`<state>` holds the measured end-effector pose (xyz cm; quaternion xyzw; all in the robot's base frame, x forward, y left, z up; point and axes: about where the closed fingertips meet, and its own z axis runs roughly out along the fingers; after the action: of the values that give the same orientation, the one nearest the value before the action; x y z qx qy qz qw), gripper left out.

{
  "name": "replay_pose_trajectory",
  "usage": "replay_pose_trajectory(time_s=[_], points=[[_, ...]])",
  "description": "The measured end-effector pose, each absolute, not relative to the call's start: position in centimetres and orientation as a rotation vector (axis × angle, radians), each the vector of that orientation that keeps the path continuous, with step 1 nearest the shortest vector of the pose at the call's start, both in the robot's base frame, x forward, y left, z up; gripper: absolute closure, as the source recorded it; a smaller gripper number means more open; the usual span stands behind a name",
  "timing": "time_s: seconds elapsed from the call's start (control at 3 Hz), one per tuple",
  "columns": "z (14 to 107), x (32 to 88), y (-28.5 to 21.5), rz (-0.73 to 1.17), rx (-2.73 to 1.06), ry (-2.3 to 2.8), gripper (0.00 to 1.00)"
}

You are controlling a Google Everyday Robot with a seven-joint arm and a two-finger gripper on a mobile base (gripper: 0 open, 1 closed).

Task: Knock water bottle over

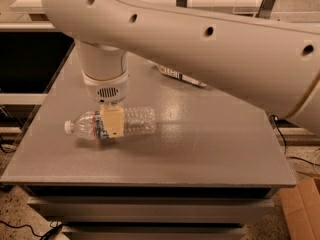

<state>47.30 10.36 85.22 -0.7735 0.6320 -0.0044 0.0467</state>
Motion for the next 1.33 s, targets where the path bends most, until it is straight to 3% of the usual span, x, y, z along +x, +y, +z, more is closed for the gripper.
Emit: replay_pose_trajectory(time_s=[0.67,1.0,1.33], points=[[84.82,47.20,10.55,0.029,-2.355,1.936,0.12],[84.75,47.09,10.66,0.047,-2.357,1.933,0.00],[84.80,47.01,10.75,0.061,-2.361,1.927,0.00]])
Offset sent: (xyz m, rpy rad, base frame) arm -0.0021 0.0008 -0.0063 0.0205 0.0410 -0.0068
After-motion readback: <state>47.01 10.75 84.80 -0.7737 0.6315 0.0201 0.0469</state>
